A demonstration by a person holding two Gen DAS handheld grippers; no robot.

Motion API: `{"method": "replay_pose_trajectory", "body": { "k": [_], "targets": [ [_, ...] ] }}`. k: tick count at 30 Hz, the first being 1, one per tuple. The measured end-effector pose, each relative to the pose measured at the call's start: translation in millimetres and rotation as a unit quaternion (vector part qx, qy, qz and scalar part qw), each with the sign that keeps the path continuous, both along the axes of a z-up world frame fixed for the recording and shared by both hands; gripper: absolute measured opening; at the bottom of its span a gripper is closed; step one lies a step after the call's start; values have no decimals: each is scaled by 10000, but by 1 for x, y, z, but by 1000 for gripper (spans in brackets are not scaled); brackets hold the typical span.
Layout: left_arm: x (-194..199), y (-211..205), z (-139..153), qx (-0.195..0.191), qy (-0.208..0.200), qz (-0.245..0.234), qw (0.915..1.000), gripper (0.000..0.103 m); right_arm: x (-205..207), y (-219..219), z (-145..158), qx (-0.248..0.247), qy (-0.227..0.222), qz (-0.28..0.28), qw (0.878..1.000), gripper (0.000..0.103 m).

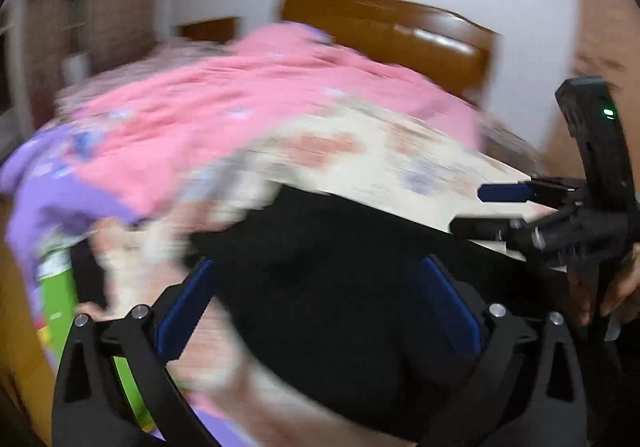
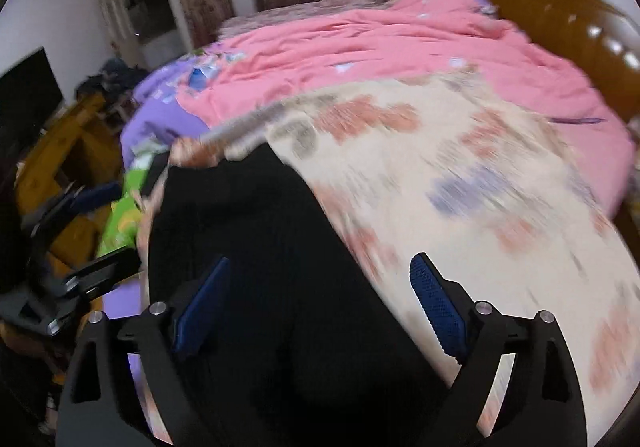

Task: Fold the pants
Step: 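Lay the pants flat with both grippers and open them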

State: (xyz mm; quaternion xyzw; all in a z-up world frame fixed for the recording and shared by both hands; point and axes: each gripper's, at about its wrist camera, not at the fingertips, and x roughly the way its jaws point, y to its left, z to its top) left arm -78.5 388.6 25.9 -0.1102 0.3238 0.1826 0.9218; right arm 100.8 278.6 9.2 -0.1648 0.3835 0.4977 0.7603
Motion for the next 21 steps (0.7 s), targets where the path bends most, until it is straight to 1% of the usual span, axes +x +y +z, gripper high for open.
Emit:
{"method": "replay_pose_trajectory", "body": {
  "k": [1,2,3,4,6,7,8,9,10,11,13,15,16,17,18,19,20,21],
  "targets": [
    [12,-12,-6,-37,126,-260,9996,101,-6,-14,-4,-103,1,-48,9999,88],
    [22,-21,-14,-49,294,-384,9988,101,-15,-37,-13,-333,-11,-190,9993,88],
    [33,-28,-23,-97,503,-490,9975,101,-20,-49,-21,-503,-16,-287,9983,88],
    [44,-33,-36,-220,736,-584,9953,101,-26,-64,-30,-725,-10,-392,9966,88],
    [56,-38,-56,-418,1072,-619,9914,101,-38,-96,-50,-1168,-25,-596,9914,88],
    [60,-43,-70,-388,1329,-620,9884,101,-47,-111,-62,-1459,-89,-660,9871,88],
    [64,-49,-80,-114,1509,-616,9866,102,-53,-118,-69,-1642,-143,-680,9840,89],
    [62,-54,-83,53,1473,-638,9870,102,-59,-135,-73,-1502,-117,-693,9862,91],
    [61,-55,-82,123,1420,-596,9880,102,-61,-152,-73,-1370,70,-791,9874,92],
    [60,-55,-82,74,1480,-550,9874,102,-63,-162,-75,-1400,107,-865,9863,92],
    [61,-58,-74,93,1581,-426,9865,101,-73,-190,-67,-1376,-48,-1172,9835,92],
    [58,-77,-57,153,1334,-623,9890,101,-81,-222,-64,-1226,-21,-1524,9807,92],
    [57,-91,-52,218,1283,-811,9882,101,-83,-236,-67,-1254,-33,-1688,9776,92],
    [60,-104,-52,313,1370,-940,9856,101,-85,-253,-77,-1413,14,-1860,9723,92],
    [65,-117,-57,411,1516,-1070,9818,101,-86,-267,-79,-1142,147,-1873,9755,94],
    [71,-130,-68,519,1742,-1210,9759,101,-89,-279,-79,-955,222,-1905,9768,94],
    [75,-136,-77,579,1879,-1211,9730,102,-93,-287,-79,-981,221,-1910,9764,94],
    [75,-136,-77,558,1731,-1099,9772,102,-99,-295,-77,-1119,138,-1885,9756,94]
  ]
}}
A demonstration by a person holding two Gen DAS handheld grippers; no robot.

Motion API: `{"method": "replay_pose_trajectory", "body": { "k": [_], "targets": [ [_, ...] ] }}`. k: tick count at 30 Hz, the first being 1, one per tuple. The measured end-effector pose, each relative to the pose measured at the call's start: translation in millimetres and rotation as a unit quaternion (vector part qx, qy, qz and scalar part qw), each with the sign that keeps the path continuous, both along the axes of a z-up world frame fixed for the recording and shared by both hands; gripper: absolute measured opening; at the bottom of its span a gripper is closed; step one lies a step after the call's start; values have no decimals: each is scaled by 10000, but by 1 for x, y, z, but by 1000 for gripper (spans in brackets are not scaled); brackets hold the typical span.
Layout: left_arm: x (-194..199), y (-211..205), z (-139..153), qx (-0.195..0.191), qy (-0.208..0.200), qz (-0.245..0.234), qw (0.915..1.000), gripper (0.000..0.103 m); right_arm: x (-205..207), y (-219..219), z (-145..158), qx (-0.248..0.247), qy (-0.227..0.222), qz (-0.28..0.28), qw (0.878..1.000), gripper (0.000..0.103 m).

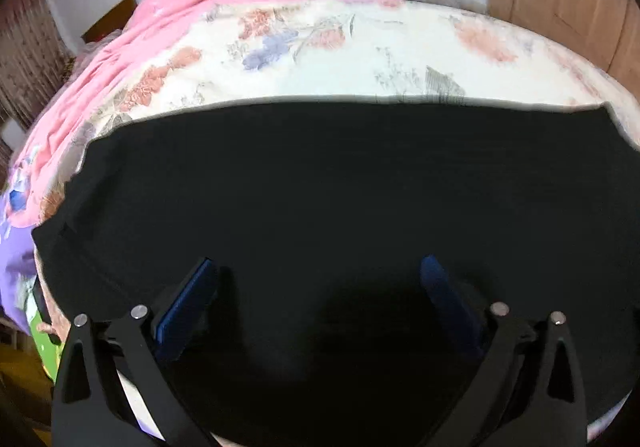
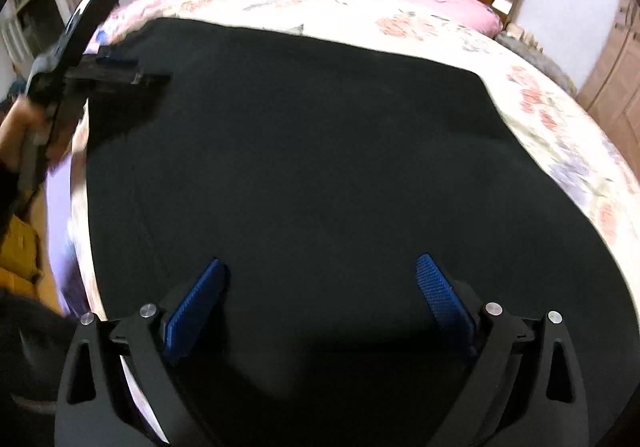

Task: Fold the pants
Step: 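Lay the pants flat with both grippers and open them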

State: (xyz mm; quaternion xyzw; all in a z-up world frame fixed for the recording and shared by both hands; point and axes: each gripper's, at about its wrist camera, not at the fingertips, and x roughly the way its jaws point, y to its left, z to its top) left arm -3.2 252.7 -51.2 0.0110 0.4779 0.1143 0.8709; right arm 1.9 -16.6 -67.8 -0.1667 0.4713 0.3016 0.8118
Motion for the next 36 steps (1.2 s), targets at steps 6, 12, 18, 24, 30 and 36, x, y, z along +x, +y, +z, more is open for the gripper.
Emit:
{"method": "replay_pose_trajectory", "body": {
  "k": [6,12,18,24,30,36],
  "targets": [
    [8,-47,36,66,-256,-311,9992,101,-12,-82,20,-189,-408,-1058,9934,94],
    [30,-192,33,90,-273,-2084,9776,101,0,-152,11,-480,-392,-2137,9749,94],
    [48,-224,-1,-274,-31,-2323,9722,102,-22,-193,5,-321,-432,-2052,9772,96],
    [38,-227,12,-158,-14,-2236,9746,101,-43,-223,15,-170,-597,-2341,9702,97],
    [16,-238,-1,-140,-258,-2418,9699,102,-66,-223,2,233,-698,-2391,9682,97],
    [19,-229,-3,-436,-240,-2423,9689,102,-72,-227,4,173,-678,-2508,9655,97]
  ]
}}
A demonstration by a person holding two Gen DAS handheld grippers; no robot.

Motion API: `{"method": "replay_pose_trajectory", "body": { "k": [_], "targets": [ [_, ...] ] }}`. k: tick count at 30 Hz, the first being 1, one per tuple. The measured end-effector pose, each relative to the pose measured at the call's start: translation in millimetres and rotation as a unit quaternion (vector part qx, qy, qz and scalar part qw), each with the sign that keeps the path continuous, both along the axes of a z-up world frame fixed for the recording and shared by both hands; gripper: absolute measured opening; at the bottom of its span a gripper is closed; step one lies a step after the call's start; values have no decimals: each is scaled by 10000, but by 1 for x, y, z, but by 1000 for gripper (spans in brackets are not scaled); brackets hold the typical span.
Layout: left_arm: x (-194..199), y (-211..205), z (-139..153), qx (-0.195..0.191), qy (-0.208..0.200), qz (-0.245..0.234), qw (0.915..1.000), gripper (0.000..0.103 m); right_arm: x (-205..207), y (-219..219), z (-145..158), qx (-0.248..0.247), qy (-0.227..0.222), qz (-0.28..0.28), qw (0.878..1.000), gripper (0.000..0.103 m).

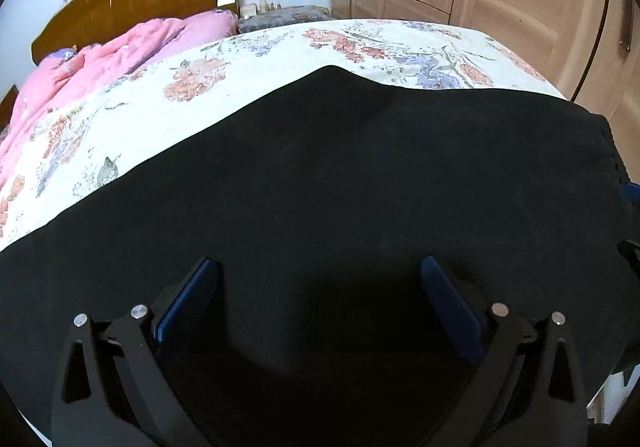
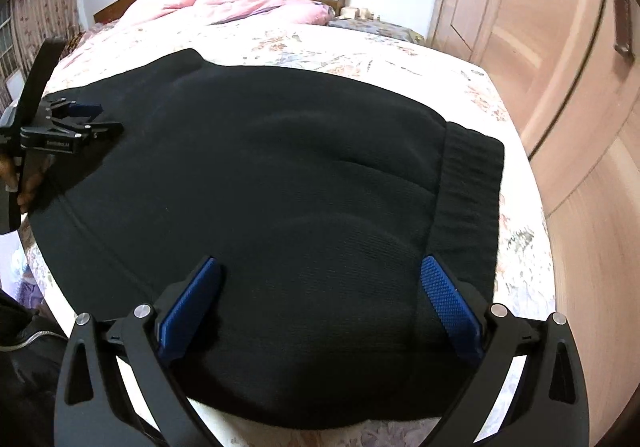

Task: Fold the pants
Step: 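Lay the pants flat with both grippers and open them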

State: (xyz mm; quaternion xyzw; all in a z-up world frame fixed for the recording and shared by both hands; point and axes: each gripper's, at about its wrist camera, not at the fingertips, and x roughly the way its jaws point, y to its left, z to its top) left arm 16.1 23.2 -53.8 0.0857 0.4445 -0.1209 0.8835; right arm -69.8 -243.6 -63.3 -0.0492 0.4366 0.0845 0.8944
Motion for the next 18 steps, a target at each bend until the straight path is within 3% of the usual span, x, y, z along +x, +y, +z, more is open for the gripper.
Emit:
{"method": "replay_pose_trajectory", "body": {
  "k": [3,7,10,18],
  "targets": [
    [0,2,-1,-56,-7,-4,10000,102,-7,4,-1,29,-30,-51,10000,97],
    [1,2,-2,-63,-14,-7,10000,102,1,14,7,-240,275,-266,9990,97],
    [3,1,-3,-71,-28,-1,10000,102,11,25,23,-357,36,-323,9988,97],
    [4,2,-4,-85,-19,-3,10000,102,94,73,14,-482,167,-60,9987,97]
  ]
}}
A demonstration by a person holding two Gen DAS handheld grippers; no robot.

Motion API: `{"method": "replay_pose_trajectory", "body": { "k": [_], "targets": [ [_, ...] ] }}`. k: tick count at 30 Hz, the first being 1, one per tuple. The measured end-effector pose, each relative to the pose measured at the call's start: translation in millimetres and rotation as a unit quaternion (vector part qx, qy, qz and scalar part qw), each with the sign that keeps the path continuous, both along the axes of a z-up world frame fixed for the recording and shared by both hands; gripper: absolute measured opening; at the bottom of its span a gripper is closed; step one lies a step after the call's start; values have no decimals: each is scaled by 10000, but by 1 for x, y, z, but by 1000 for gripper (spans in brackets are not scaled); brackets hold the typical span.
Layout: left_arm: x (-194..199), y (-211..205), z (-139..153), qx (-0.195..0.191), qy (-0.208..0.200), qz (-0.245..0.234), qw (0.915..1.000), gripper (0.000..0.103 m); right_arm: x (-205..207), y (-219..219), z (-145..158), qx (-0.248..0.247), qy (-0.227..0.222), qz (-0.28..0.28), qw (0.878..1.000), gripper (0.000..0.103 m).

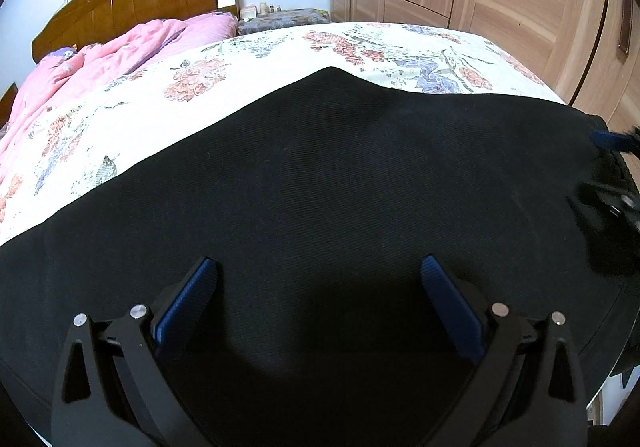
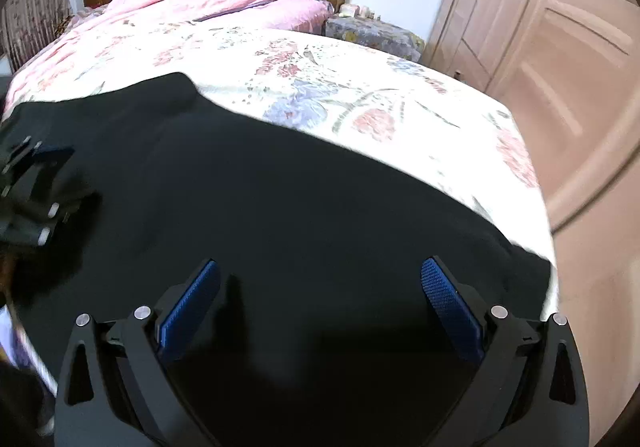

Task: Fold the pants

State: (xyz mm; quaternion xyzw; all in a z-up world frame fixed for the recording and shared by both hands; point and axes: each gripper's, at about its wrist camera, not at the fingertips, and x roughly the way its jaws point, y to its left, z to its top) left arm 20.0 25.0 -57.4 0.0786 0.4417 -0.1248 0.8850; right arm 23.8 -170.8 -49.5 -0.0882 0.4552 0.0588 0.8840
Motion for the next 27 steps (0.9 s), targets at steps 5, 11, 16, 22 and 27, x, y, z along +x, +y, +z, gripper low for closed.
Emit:
{"method": "replay_pose_trajectory", "body": {
  "k": [5,11,16,22,27],
  "targets": [
    [-2,1,0,-32,9,-4,10000,102,5,-18,-18,247,175,-119,9995,98],
    [-1,1,1,-71,31,-12,10000,102,-22,-25,-12,-68,448,-28,9990,98],
    [0,3,1,-156,34,-61,9999,102,-66,-34,-13,-309,243,34,9992,98],
    [-14,44,23,-221,-419,126,9988,101,-83,-49,-7,51,500,-432,9978,98],
    [-17,194,29,-167,-373,1908,9808,101,-67,7,27,-212,201,29,9996,98]
  ]
}}
